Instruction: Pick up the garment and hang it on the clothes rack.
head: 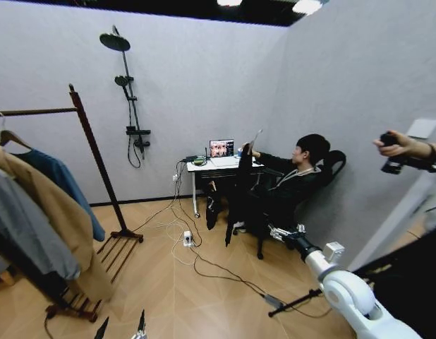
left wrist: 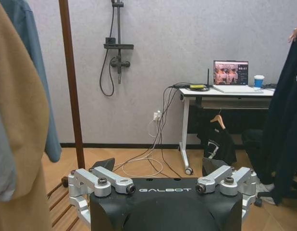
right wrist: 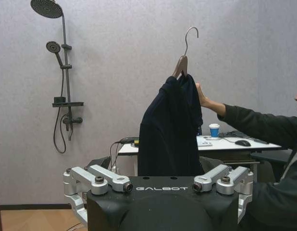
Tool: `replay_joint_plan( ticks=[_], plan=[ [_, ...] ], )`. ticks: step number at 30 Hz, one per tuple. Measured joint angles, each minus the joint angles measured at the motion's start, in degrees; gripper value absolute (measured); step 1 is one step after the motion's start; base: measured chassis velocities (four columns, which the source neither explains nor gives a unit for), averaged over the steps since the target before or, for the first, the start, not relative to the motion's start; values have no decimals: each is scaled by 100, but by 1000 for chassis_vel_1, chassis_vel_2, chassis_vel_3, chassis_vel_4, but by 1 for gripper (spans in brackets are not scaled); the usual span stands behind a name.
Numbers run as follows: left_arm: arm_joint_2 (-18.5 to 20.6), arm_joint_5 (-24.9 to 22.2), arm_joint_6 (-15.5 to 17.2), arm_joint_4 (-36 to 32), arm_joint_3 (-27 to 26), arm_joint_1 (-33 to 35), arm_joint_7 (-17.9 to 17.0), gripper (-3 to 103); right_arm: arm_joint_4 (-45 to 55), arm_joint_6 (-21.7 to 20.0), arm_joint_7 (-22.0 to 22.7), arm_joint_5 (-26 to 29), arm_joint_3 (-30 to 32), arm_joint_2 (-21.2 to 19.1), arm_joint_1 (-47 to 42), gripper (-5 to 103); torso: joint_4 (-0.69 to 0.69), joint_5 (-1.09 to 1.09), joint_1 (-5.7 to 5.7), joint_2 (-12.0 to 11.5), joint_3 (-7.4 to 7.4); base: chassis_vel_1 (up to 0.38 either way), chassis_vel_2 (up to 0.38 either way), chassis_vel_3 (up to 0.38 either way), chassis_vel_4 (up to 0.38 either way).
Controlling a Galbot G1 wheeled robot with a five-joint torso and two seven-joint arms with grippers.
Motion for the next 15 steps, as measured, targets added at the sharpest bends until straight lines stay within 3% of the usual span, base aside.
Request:
replay_joint_plan(
  ticks=[6,7,11,15],
  plan=[
    [0,0,0,0,0,0,1,100,77,155,0,-349,95,9,15,100,-2,-3,1,0,0,-343,348,368,-360],
    [0,0,0,0,-1,0,-1,100,157,233,33,-513,134,17,25,100,3,4,3,-2,2,-341,381,338,-338],
    [0,0,0,0,1,0,0,100,662,439,477,-1295,361,48,130,100,0,-1,3,-2,1,-355,354,354,-343],
    [1,0,0,0,0,-1,1,100,1003,431,826,-1450,574,13,348,100,-1,-1,7,-3,2,-276,274,288,-283]
  ],
)
